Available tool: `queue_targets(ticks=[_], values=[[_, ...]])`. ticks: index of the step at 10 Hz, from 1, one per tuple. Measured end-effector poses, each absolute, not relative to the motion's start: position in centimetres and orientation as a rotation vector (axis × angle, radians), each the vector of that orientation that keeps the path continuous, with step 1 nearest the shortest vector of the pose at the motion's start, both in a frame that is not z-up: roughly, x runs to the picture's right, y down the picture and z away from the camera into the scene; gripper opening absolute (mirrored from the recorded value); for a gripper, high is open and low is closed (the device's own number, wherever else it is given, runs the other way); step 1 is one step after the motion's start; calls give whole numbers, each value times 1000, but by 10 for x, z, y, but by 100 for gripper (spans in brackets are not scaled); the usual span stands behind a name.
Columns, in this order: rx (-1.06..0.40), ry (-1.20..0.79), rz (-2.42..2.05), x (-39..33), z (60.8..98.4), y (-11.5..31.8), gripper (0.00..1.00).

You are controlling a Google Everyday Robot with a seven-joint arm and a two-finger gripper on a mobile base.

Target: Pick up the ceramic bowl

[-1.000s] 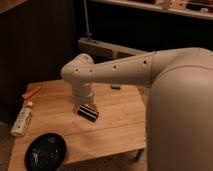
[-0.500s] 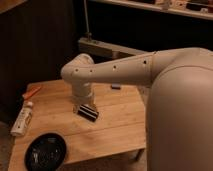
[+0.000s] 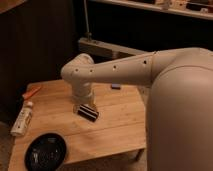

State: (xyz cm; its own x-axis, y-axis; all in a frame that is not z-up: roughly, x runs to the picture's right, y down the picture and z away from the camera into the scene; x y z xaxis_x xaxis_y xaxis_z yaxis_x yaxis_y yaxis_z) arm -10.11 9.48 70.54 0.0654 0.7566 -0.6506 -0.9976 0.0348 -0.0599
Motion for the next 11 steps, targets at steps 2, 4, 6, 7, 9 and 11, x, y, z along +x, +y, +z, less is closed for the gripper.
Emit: queue_targets(ticks=[2,4,6,7,9,11], values=[[-640,428,1447,-108,704,94,65],[-800,242,1463,-119,701,100,65],[-880,173,1431,-133,699,111,65],[-904,167,1407,-142,702,118,65],[-968,150,1352,-159,719,140,65],[-1084,93,1260,-178,732,170,65]])
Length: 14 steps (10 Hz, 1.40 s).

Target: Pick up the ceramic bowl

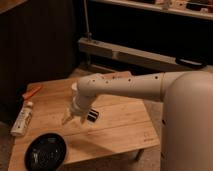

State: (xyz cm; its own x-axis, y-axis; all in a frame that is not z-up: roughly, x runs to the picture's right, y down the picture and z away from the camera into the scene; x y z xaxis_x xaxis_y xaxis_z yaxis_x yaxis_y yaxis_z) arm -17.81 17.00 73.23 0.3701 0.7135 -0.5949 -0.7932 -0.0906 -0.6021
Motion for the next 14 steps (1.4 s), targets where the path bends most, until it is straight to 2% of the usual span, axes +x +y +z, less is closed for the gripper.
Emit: queue_targets(ticks=[3,5,6,8,11,14], values=[[-1204,28,1136,-204,735,202,65],[-1226,-4,1073,-216,725,208,65],[-1241,-19,978,-230,703,216,65],[-1216,13,934,-240,706,230,65],[-1120,74,941,-240,734,251,65],[-1114,75,948,-240,739,251,65]])
